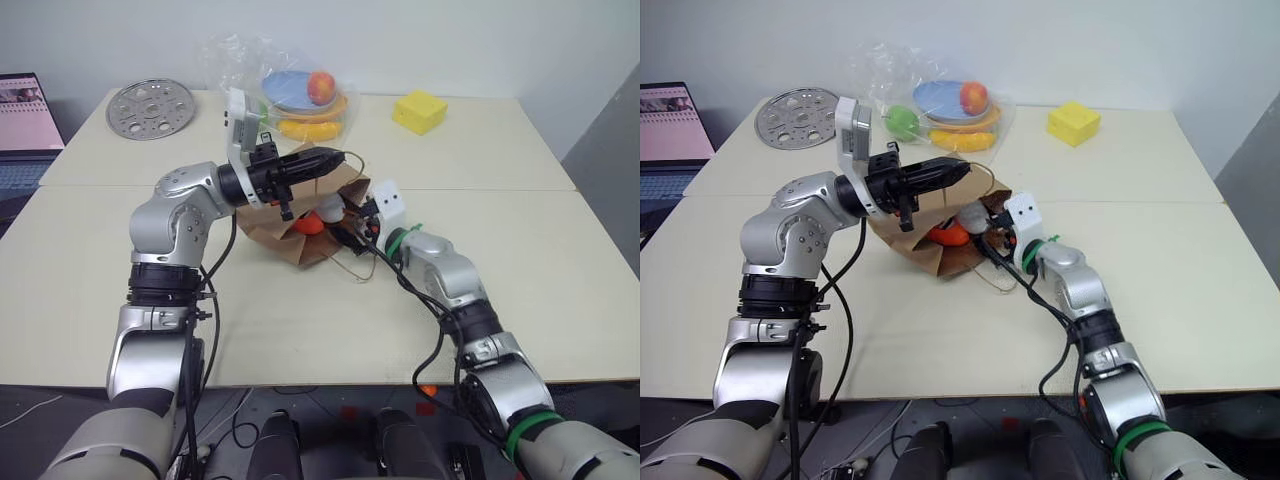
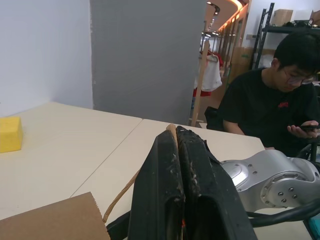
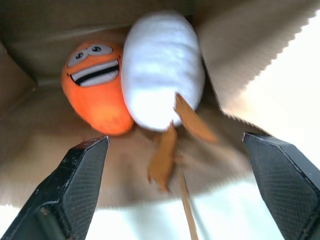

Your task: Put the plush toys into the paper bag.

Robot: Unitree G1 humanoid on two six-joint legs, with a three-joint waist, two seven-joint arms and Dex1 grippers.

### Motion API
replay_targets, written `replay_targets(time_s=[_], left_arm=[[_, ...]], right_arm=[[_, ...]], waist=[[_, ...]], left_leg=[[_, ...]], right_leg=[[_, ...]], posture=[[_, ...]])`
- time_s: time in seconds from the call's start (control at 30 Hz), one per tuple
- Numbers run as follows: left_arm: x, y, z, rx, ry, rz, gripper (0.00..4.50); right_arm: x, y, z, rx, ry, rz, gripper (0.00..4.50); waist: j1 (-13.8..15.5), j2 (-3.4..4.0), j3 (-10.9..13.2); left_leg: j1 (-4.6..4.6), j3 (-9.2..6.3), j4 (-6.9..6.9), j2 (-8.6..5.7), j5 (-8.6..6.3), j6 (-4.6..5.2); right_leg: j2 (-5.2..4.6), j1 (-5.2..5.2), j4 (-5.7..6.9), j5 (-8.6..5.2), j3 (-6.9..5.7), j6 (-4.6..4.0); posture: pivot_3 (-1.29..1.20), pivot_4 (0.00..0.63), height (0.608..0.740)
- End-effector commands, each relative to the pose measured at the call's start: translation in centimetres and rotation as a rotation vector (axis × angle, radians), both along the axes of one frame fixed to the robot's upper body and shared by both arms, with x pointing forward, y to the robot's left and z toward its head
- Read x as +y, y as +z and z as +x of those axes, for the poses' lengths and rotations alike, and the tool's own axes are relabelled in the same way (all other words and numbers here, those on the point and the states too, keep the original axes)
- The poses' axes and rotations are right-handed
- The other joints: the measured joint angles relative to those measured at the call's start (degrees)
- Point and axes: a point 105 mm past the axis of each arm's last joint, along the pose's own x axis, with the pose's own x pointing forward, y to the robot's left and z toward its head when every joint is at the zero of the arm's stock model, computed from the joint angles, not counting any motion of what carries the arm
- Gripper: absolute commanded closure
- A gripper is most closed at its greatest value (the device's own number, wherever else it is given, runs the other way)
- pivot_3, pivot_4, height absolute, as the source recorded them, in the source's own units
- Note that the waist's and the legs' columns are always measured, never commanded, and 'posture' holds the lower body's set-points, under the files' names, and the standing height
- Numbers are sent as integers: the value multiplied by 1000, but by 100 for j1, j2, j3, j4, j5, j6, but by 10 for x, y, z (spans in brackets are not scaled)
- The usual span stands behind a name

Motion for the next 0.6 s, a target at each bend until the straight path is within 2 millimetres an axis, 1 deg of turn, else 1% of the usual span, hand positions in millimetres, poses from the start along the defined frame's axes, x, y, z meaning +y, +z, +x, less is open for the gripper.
replay_targets(time_s=[0.03, 0.1, 0.13, 0.17, 0.2, 0.23, 0.27, 0.33, 0.47, 0.53, 0.6], left_arm=[[-1, 14, -5, -61, -20, -11, 4500], [0, 14, -6, -62, -17, -11, 4500], [0, 14, -6, -63, -16, -10, 4500], [0, 14, -6, -63, -16, -9, 4500], [0, 14, -7, -63, -16, -8, 4500], [1, 14, -6, -62, -15, -7, 4500], [1, 14, -6, -61, -14, -7, 4500], [1, 13, -6, -60, -13, -5, 4500], [-1, 14, -6, -60, -16, -6, 4500], [-1, 14, -6, -61, -17, -7, 4500], [-1, 14, -6, -61, -17, -7, 4500]], right_arm=[[-5, 28, -15, -74, 29, 23, 33], [-11, 24, -44, -60, 95, -21, 33], [-12, 18, -61, -53, 147, -66, 33], [-12, 14, -73, -45, 180, -96, 33], [-12, 12, -79, -40, 198, -114, 33], [-9, 9, -90, -34, 237, -117, 33], [-7, 7, -97, -29, 261, -114, 33], [-7, 1, -100, -16, 258, -120, 33], [-8, -12, -88, -16, 203, -155, 33], [-7, -16, -81, -43, 187, -173, 33], [-6, -18, -77, -54, 181, -170, 33]], waist=[[0, 0, 0], [42, 0, 0], [65, 0, 0], [67, -1, 0], [56, 0, 0], [47, 0, 0], [33, 0, 0], [-18, 0, 0], [-39, 0, 0], [-33, -1, 0], [-25, -1, 0]], left_leg=[[0, 0, 0, 0, 0, 0], [-1, 0, 0, 0, 0, 0], [-2, -2, -1, 0, -1, -1], [-6, -2, -1, -1, -1, -1], [-6, -2, -1, -2, -2, -1], [-6, -1, 0, -2, -2, -2], [-5, 0, 0, -1, -2, -1], [-2, 1, 1, 0, -2, -1], [0, 2, 14, -1, 0, -1], [0, 2, 21, -1, 0, -1], [-1, 3, 23, -2, 0, -1]], right_leg=[[0, 0, 0, 0, 0, 0], [0, 0, -1, 0, 0, 0], [0, 0, -1, -2, -1, 2], [-1, 0, -4, -2, -1, 4], [-2, 0, -5, -4, -1, 6], [-2, 0, -6, -4, 0, 5], [-2, 0, -5, -4, 1, 5], [0, -1, -4, -17, 3, 26], [0, 4, -3, -17, 5, 26], [-1, 10, -5, -17, 6, 27], [-1, 11, -5, -17, 8, 27]], posture=[[0, 150, 740], [0, 150, 740], [0, 150, 740], [0, 150, 740], [0, 150, 740], [0, 150, 740], [0, 150, 740], [0, 150, 740], [0, 150, 740], [0, 150, 740], [0, 150, 740]])
